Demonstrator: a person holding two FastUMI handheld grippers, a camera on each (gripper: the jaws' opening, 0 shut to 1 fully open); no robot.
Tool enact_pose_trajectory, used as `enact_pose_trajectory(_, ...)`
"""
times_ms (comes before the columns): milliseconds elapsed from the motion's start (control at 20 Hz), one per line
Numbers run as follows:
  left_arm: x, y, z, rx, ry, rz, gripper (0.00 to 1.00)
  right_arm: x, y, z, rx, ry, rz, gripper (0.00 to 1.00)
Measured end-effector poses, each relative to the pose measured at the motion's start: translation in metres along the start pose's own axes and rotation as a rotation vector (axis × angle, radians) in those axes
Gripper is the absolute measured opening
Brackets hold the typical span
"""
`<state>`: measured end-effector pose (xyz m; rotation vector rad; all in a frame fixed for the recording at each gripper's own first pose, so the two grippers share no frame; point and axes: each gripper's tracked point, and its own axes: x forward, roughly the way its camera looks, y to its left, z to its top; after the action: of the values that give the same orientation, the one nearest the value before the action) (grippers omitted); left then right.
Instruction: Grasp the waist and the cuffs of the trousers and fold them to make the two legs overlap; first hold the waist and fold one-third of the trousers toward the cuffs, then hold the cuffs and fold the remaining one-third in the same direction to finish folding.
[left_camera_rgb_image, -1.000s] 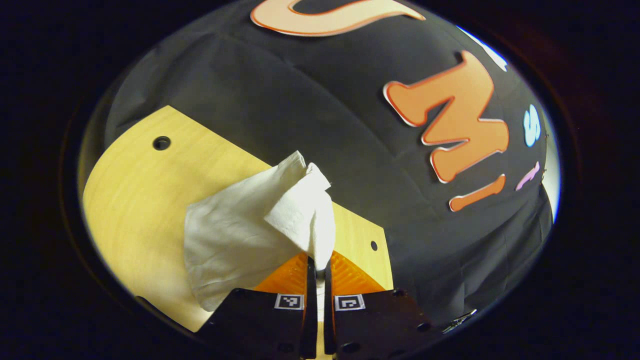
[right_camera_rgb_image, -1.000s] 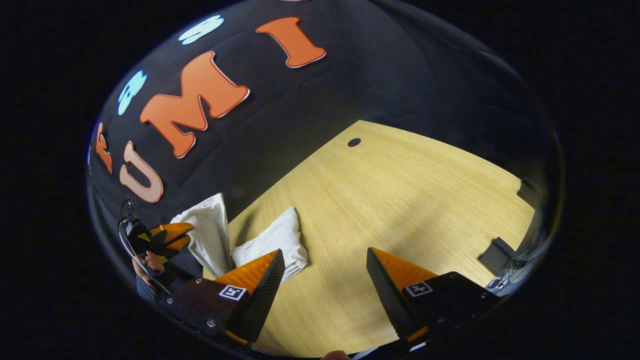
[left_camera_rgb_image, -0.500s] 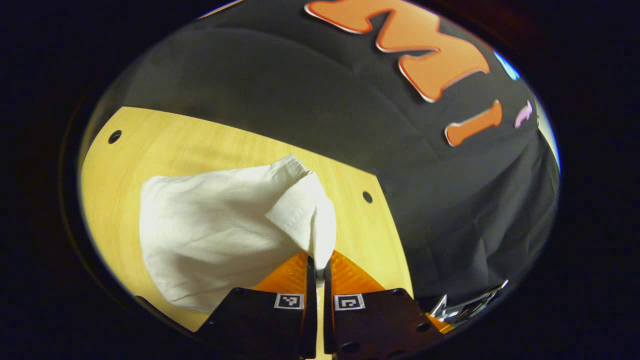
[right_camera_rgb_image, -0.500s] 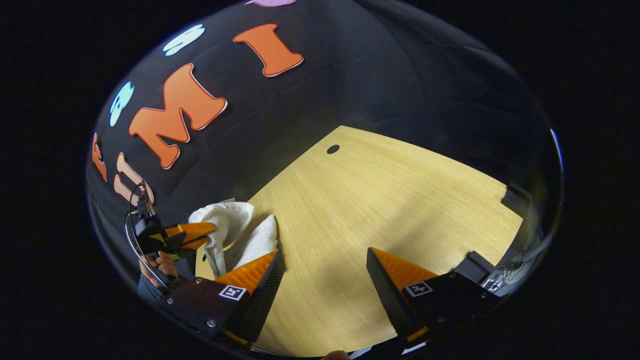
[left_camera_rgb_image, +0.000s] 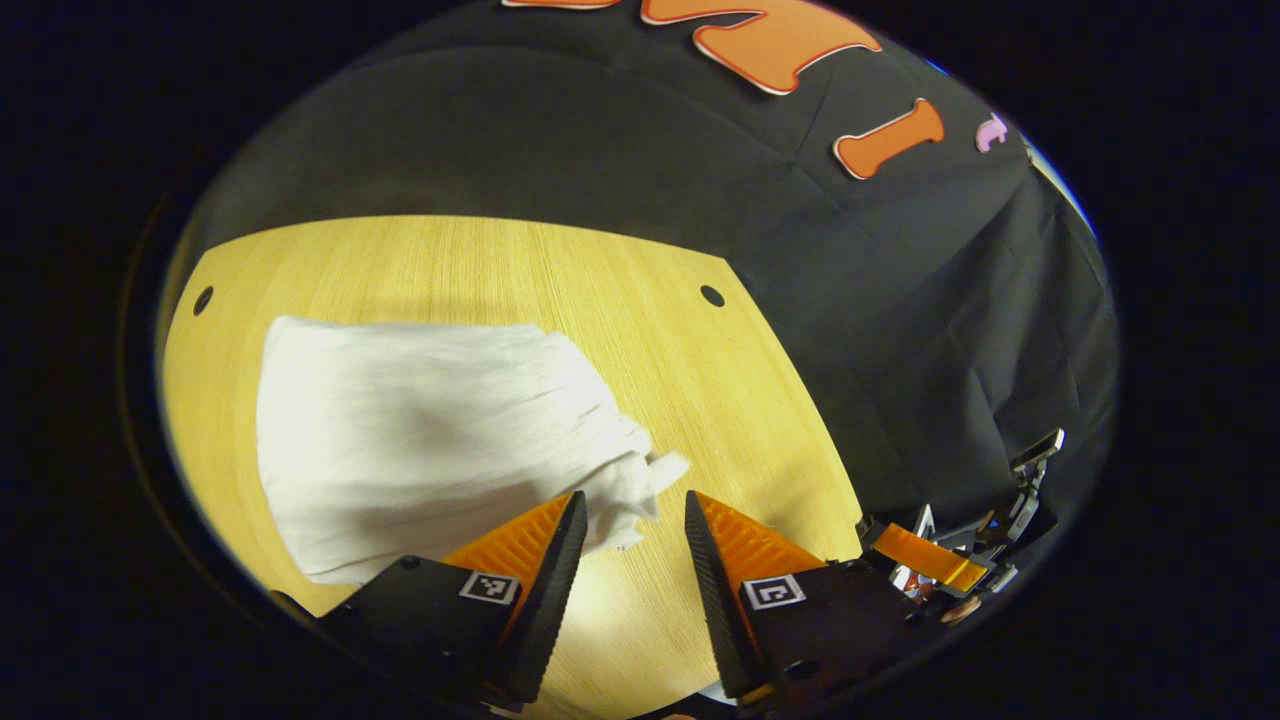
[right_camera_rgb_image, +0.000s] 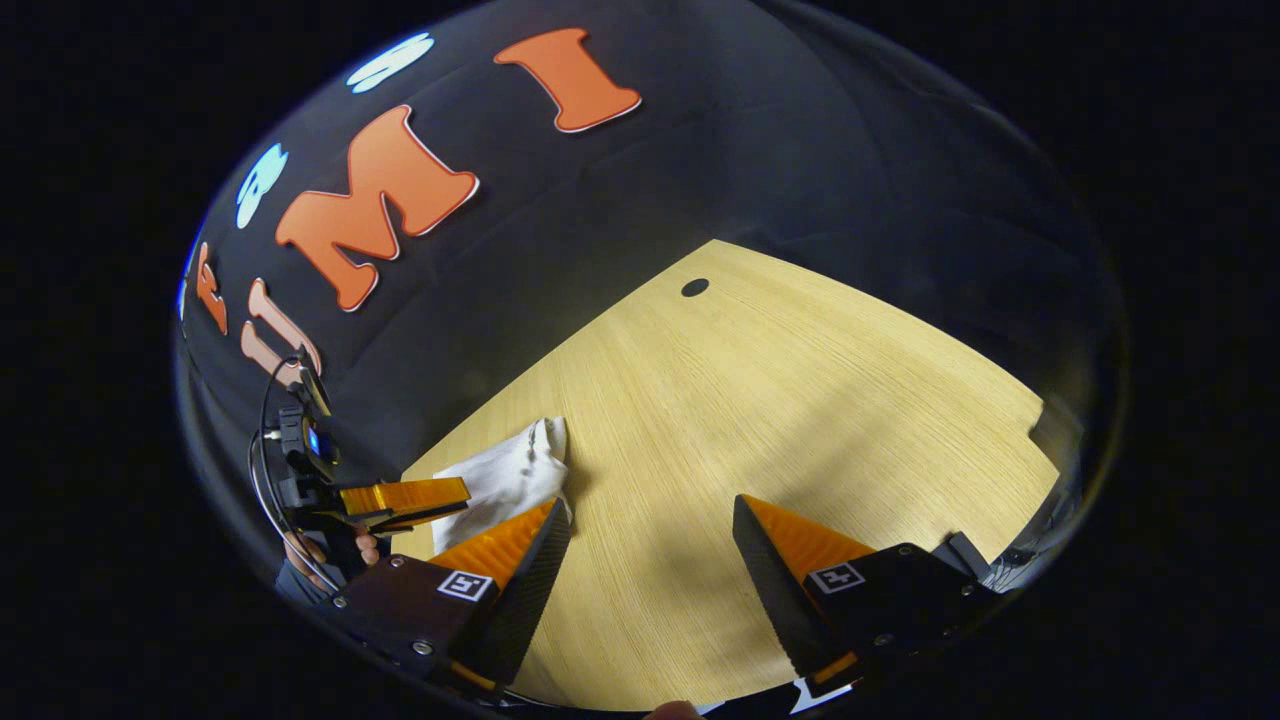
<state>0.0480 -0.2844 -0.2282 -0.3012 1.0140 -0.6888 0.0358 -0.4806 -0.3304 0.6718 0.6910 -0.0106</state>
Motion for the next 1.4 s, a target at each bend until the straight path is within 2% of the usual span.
enact_pose_trajectory(50,-0.010,0.004,0.004,0.031,-0.032,0.023,0.82,0.001,0.005,0.004,-0.028,-0.010,0.005,0.99)
enact_pose_trajectory(100,-0.022,0.005,0.010,0.064,-0.071,0.052,0.75,0.000,0.009,0.009,-0.067,-0.028,0.011,0.99)
enact_pose_trajectory(150,-0.035,0.005,0.018,0.099,-0.110,0.082,0.92,-0.002,0.015,0.015,-0.115,-0.050,0.015,0.99)
enact_pose_trajectory(200,-0.049,0.006,0.027,0.129,-0.155,0.121,0.90,-0.003,0.021,0.022,-0.161,-0.073,0.017,0.99)
enact_pose_trajectory(300,-0.076,0.009,0.037,0.184,-0.238,0.198,0.98,-0.009,0.035,0.037,-0.243,-0.119,0.025,0.99)
enact_pose_trajectory(450,-0.125,0.000,0.057,0.229,-0.365,0.291,1.00,-0.021,0.056,0.054,-0.356,-0.191,0.056,0.98)
enact_pose_trajectory(650,-0.193,-0.004,0.067,0.218,-0.531,0.382,0.99,-0.036,0.097,0.072,-0.476,-0.267,0.105,0.99)
enact_pose_trajectory(750,-0.233,-0.005,0.073,0.215,-0.624,0.430,0.99,-0.039,0.109,0.073,-0.543,-0.282,0.099,0.99)
enact_pose_trajectory(950,-0.296,-0.017,0.076,0.260,-0.797,0.546,0.98,-0.055,0.152,0.079,-0.619,-0.356,0.157,0.98)
enact_pose_trajectory(1200,-0.355,-0.019,0.068,0.259,-0.900,0.590,0.99,-0.086,0.190,0.094,-0.619,-0.491,0.191,0.98)
enact_pose_trajectory(1400,-0.387,0.000,0.043,0.263,-0.915,0.608,0.99,-0.112,0.208,0.099,-0.625,-0.597,0.182,0.98)
